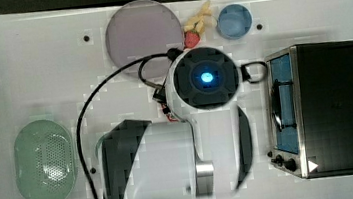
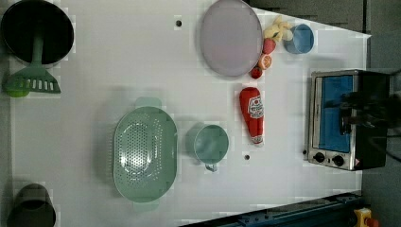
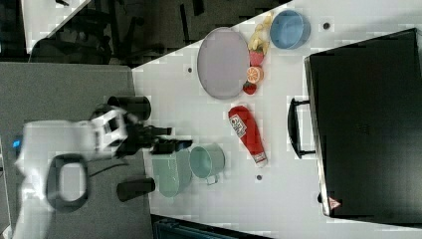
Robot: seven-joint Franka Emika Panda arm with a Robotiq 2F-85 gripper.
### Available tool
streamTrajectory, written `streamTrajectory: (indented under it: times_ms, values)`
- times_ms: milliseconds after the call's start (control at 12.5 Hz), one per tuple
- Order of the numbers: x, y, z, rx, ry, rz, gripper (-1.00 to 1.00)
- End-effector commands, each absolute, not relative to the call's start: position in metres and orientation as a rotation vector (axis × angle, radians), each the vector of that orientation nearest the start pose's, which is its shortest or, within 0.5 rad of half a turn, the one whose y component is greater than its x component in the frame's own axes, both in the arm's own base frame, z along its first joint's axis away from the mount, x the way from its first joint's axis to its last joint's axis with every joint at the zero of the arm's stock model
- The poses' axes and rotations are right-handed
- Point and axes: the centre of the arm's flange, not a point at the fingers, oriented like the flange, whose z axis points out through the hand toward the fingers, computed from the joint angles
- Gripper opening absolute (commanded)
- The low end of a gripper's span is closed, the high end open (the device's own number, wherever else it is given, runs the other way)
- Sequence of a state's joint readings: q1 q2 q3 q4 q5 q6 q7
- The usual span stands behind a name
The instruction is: Pick Ketchup from the table and place it in strainer.
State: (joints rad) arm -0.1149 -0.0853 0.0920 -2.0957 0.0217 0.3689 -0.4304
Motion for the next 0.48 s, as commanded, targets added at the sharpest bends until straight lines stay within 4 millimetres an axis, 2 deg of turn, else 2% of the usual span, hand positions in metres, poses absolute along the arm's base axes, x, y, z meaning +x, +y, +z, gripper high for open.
streamTrajectory:
  times_ms: [80, 320, 480]
  values:
    - [0.522, -0.011, 0.393, -3.113, 0.026, 0.154, 1.0]
    - [0.527, -0.005, 0.337, -3.098, -0.231, 0.104, 1.0]
    - [0.526, 0.0, 0.303, -3.096, -0.253, 0.075, 1.0]
